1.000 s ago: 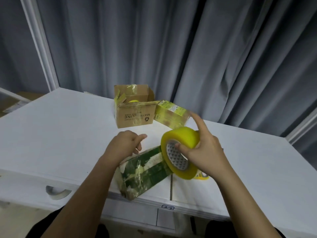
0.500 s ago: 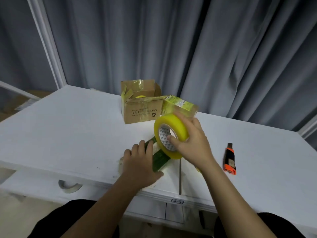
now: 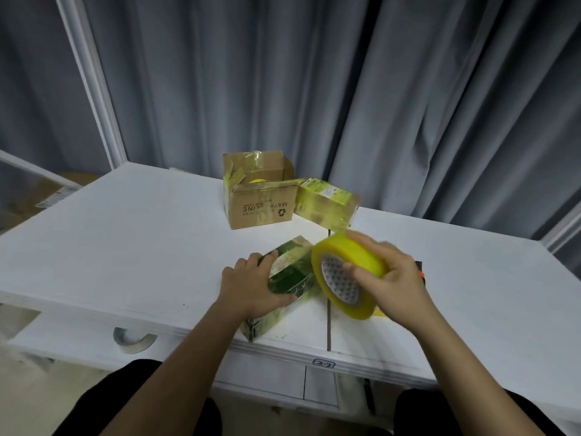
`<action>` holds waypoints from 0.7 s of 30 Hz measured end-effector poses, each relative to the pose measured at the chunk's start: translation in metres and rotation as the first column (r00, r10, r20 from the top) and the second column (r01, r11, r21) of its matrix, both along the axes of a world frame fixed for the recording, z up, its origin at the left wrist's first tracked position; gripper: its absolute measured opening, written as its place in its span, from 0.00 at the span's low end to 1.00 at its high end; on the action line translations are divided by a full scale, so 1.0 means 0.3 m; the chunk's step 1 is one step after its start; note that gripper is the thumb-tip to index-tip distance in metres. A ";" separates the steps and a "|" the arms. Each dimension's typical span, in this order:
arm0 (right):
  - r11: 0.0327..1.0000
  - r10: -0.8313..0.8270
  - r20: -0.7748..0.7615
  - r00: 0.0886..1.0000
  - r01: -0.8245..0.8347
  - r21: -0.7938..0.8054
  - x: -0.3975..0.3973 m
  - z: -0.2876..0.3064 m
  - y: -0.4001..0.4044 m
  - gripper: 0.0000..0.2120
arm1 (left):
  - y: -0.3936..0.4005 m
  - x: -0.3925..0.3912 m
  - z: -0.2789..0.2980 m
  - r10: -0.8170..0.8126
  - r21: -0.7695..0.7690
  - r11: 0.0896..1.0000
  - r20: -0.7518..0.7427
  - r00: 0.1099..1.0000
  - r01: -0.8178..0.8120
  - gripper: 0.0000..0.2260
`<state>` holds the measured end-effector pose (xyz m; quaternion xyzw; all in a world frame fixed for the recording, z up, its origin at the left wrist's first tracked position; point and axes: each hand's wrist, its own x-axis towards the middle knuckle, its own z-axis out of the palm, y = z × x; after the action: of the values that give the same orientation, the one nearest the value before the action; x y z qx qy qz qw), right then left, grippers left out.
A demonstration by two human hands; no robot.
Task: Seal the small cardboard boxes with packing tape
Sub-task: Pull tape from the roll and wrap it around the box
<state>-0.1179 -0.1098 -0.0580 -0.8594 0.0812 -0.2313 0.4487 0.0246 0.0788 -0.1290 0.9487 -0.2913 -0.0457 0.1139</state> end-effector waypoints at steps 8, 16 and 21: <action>0.997 -0.018 -0.162 0.987 0.030 0.074 -0.097 -0.155 -0.049 0.27 | -0.018 0.015 0.016 -0.007 0.010 1.000 -0.025 1.000 0.007 0.43; 0.989 -0.146 -0.008 0.989 0.146 -0.007 0.013 -0.003 -0.008 0.26 | 0.053 0.106 0.093 -0.188 -0.414 0.902 -0.630 0.753 -0.122 0.25; 0.981 -0.190 -0.028 0.981 0.188 -0.050 0.160 0.066 0.014 0.31 | 0.065 0.143 0.121 0.030 -0.445 0.869 -0.390 0.920 -0.216 0.16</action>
<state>-0.0700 -0.1056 -0.0382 -0.8618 0.1645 -0.2606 0.4030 0.0675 0.0982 -0.0927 0.8817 -0.2044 -0.1429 0.4006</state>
